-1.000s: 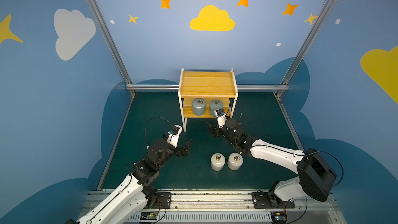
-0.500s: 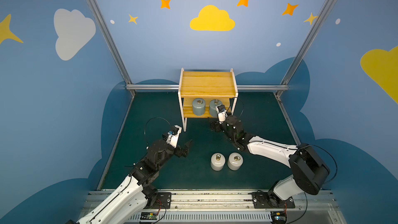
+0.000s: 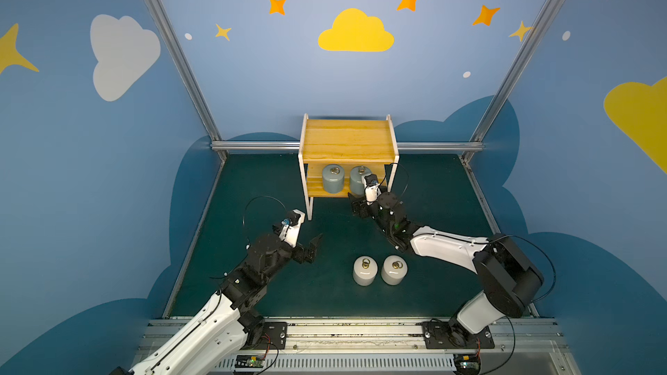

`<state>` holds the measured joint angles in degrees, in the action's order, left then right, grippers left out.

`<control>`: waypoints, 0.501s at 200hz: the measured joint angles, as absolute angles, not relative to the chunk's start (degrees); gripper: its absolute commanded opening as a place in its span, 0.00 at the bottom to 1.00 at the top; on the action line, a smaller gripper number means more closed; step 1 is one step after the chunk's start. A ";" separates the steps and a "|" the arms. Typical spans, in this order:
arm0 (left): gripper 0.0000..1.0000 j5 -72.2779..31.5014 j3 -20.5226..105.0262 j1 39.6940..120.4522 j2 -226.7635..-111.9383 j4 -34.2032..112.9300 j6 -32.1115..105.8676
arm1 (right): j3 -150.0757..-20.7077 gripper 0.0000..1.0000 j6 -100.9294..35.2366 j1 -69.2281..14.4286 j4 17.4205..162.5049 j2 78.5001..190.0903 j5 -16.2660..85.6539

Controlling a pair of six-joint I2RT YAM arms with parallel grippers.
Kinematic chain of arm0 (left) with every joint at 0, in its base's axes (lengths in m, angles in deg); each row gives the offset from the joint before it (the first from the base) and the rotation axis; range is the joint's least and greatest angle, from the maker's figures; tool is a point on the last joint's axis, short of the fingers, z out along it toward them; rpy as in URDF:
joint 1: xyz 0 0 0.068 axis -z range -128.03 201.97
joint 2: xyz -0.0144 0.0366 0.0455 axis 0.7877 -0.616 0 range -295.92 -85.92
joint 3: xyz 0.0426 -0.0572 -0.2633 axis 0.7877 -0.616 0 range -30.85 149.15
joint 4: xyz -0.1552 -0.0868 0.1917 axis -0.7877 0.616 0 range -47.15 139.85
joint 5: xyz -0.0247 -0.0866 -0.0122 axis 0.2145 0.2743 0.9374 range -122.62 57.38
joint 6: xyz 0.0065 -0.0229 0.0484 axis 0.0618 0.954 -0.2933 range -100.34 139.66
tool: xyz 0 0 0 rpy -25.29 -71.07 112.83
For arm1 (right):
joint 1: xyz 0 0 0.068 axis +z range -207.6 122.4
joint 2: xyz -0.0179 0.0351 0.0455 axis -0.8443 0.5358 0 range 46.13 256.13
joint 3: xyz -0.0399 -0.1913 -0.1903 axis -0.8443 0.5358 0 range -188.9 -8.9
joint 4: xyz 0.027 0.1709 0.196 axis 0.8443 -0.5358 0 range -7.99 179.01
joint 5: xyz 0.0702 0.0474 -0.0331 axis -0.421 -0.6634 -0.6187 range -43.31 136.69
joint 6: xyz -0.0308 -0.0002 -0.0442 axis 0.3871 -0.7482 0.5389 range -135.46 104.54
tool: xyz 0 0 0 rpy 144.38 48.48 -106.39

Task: Remove the tea canisters from the shelf
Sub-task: Pick up the tea canister from the shelf.

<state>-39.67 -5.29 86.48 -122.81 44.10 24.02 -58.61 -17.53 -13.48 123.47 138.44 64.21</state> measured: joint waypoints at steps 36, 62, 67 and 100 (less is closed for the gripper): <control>1.00 -39.43 -5.29 86.48 -123.09 44.10 24.08 | -58.83 0.91 -17.55 -14.14 124.32 139.49 63.82; 1.00 -39.03 -5.29 86.48 -123.09 44.10 24.17 | -59.66 0.92 -17.55 -14.71 124.69 140.63 63.51; 1.00 -39.03 -5.29 86.48 -123.09 44.10 24.19 | -59.77 0.92 -17.55 -14.73 124.82 140.76 63.45; 1.00 -38.77 -5.29 86.48 -123.09 44.10 24.19 | -60.58 0.92 -17.55 -15.28 125.26 141.48 62.75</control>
